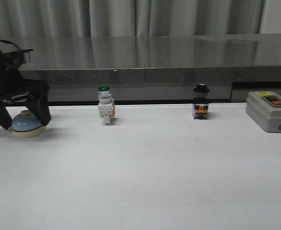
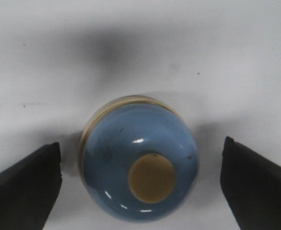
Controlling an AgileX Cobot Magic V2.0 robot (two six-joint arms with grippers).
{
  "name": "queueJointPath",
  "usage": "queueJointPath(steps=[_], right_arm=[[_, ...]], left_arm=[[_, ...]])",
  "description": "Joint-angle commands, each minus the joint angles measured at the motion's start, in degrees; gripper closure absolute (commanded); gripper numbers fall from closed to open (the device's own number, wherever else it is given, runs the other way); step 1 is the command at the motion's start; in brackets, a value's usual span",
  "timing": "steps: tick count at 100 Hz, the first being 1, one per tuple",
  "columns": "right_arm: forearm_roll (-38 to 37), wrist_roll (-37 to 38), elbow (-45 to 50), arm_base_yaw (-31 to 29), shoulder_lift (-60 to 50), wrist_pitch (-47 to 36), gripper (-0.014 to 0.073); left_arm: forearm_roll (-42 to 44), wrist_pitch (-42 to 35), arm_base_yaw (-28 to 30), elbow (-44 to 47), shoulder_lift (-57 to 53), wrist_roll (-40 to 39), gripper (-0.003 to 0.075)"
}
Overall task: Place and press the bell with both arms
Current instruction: 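Lower the left gripper over the blue bell and grasp it, then lift the bell with the left gripper and carry it toward table center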
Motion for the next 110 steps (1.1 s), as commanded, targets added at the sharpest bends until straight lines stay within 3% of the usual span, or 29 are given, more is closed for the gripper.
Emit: queueJointPath(steps=[1, 14, 43, 78, 110], right_arm=[[-0.48, -0.10, -0.84, -0.23, -0.81, -4.63, 0.0654], [-0.48, -0.10, -0.84, -0.23, -0.81, -4.63, 0.0654], [-0.48, -0.10, -0.84, -0.23, -0.81, -4.63, 0.0654], [-0.48, -0.10, -0.84, -0.23, -0.81, -4.63, 0.0654], [-0.48, -0.10, -0.84, -0.23, -0.81, -4.63, 0.0654]], left_arm=[[-0.24, -1.43, -0.43, -1.68, -2.45, 0.01, 0.0083], [-0.13, -1.68, -0.43, -1.68, -2.31, 0.01, 0.0111], [0.01, -1.78, -0.43, -1.68, -2.31, 0.01, 0.0336], [0.01, 3.89, -1.09, -6.80, -6.78, 0.01, 0.0342], [0.53, 3.73, -9.21, -8.27, -15.81, 0.01, 0.0342]])
